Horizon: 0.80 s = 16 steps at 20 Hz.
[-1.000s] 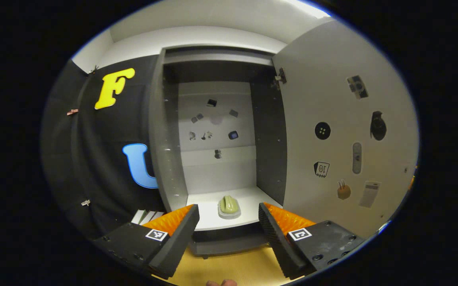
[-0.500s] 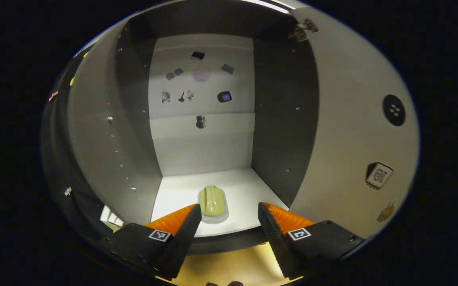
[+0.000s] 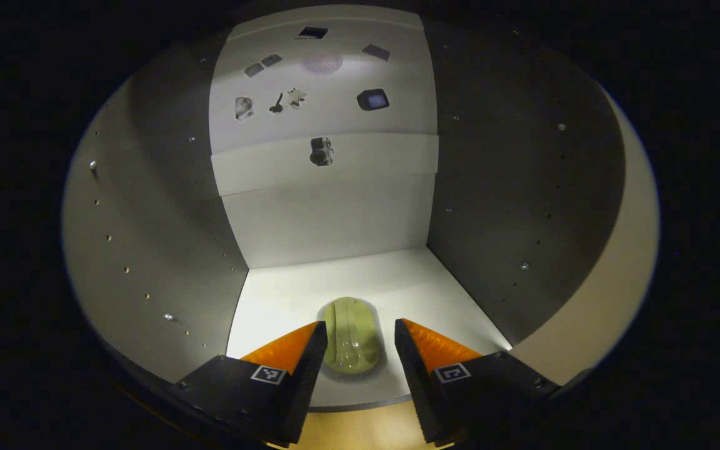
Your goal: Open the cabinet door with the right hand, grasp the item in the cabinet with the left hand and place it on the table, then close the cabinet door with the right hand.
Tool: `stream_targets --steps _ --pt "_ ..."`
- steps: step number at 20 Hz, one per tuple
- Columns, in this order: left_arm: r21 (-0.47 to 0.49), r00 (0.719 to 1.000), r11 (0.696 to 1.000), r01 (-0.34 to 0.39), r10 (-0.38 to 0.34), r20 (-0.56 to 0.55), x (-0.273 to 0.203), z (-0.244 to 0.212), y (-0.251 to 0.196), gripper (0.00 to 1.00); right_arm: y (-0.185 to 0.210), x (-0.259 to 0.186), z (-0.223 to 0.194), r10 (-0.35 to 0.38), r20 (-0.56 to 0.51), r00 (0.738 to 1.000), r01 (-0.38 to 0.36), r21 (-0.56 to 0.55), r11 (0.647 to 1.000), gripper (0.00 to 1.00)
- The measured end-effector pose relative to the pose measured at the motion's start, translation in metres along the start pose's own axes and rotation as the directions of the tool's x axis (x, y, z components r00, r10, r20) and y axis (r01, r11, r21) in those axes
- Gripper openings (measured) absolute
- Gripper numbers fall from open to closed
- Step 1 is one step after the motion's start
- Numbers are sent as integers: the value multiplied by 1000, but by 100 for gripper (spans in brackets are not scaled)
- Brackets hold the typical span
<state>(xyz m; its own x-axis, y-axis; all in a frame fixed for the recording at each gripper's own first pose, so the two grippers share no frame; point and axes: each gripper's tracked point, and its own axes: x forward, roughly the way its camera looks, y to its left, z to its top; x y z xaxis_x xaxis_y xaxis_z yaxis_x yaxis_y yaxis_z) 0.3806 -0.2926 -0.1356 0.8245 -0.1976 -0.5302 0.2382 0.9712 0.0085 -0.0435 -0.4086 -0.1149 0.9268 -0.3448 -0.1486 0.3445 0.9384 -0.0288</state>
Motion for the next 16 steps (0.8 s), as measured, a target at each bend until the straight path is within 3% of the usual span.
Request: stream_targets --steps 7,12,16 --pt "-12 997 1000 -24 23 -71 35 -15 4 60 -17 -3 -1 -48 -21 999 48 -3 999 98" --pt "-35 995 999 -32 28 -93 45 -25 9 31 -16 -3 -2 -49 -30 998 48 -12 999 98" --pt "-37 997 999 -17 14 -73 40 -21 10 24 -8 0 8 -32 -16 999 32 -14 999 98"
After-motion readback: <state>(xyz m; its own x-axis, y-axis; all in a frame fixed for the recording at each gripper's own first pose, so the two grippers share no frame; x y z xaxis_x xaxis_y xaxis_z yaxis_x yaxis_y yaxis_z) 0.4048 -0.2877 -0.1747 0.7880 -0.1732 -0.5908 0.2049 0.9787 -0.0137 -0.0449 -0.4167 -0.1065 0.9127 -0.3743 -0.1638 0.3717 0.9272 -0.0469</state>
